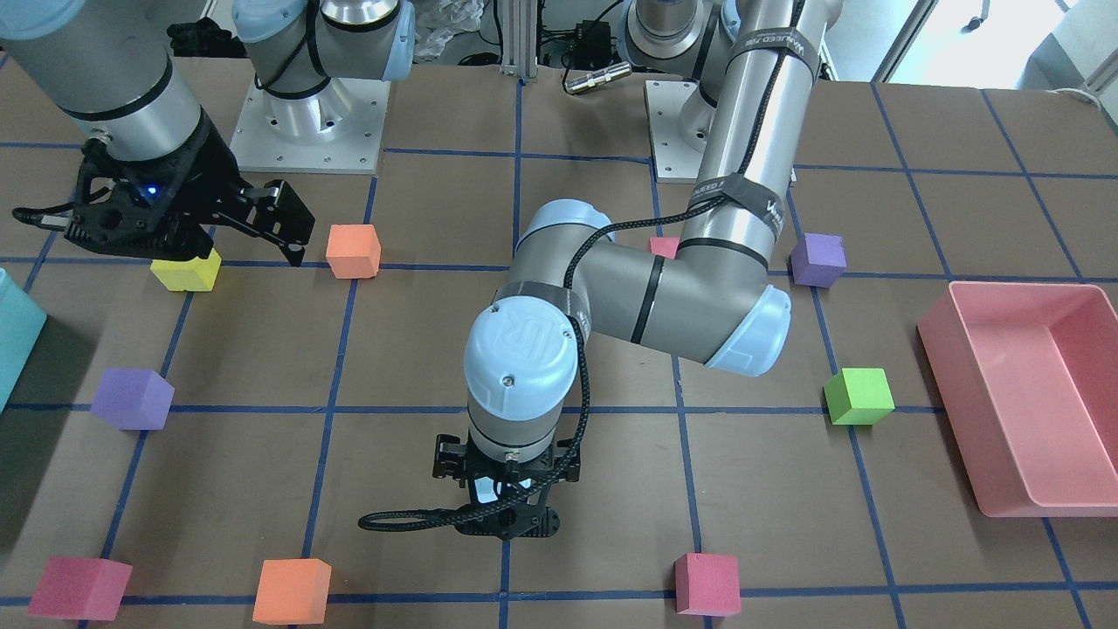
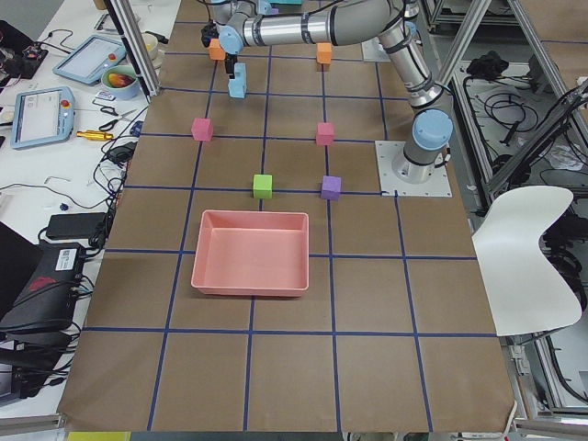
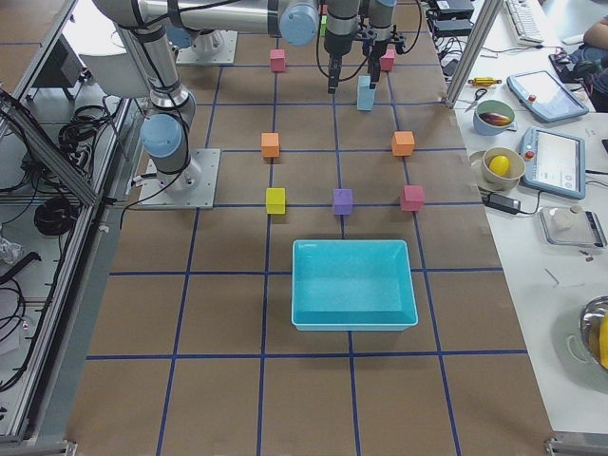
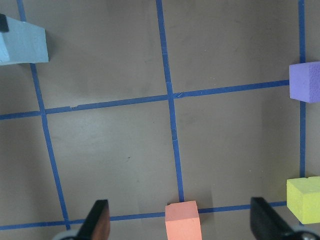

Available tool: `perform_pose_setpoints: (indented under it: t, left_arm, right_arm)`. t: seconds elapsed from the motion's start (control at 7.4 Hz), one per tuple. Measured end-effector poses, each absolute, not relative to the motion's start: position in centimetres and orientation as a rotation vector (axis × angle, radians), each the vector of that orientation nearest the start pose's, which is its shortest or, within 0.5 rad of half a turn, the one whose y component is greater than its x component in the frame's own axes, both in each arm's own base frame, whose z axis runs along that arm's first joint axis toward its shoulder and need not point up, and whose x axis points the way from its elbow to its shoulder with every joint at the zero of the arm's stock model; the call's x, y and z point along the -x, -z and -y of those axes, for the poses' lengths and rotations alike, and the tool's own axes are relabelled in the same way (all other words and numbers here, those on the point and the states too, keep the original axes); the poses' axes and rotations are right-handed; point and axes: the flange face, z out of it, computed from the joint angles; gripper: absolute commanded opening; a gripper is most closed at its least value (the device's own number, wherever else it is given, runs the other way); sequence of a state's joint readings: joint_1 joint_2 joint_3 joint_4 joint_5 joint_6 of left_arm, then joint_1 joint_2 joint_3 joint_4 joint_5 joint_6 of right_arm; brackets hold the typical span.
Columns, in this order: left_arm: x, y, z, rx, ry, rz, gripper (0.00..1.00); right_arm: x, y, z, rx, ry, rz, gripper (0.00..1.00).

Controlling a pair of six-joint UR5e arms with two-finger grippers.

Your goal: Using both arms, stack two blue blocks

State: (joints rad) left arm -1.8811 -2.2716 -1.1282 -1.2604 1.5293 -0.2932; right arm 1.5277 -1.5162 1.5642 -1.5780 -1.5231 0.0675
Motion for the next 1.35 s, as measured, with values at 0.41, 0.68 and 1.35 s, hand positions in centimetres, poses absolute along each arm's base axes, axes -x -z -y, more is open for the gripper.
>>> perform_pose_setpoints:
  t: [0.41, 0.68, 1.35]
  left_arm:
    - [26.0, -38.9, 67.7, -0.075, 0.038, -3.178, 1.0]
    - [20.3, -44.4, 63.4, -0.099, 0.055, -3.15, 1.0]
    - [16.7, -48.1, 48.1, -0.073, 0.073, -3.108, 1.0]
  right_arm:
    - [-11.6, -46.8, 51.5, -0.174, -0.053, -3.088, 1.0]
    - [-11.6, -47.8, 51.3, -0.18, -0.019, -3.093, 1.0]
    - [-11.5, -47.9, 51.1, -0.186, -0.025, -3.101, 1.0]
